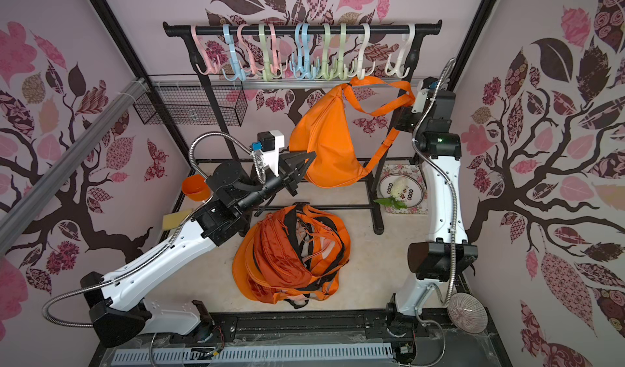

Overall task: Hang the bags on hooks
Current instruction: Hang the bag on the hook.

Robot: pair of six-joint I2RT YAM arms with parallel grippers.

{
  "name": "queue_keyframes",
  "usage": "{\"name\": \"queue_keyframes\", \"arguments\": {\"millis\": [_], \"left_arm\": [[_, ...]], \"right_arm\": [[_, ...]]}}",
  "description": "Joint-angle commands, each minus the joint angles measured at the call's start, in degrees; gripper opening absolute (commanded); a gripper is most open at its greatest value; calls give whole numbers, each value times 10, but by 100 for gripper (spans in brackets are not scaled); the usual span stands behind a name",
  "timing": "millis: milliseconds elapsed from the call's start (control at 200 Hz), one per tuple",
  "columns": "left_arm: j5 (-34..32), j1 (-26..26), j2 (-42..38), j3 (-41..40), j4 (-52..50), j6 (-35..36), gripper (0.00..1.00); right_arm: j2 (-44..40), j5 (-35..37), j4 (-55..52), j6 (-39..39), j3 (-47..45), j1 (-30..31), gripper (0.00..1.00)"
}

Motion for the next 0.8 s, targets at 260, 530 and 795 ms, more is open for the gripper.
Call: {"name": "queue_keyframes", "arguments": {"millis": [260,530,795], "left_arm": [[-27,-3,-51,-31,27,12,0],[-38,-3,-79,-46,38,22,0],[-56,-3,-73,-21,11,36,0]], "right_arm": [[-105,-24,81,-12,-4,4,0],[-83,-12,82,-11,62,4,0],[5,10,39,-14,197,4,0]]}}
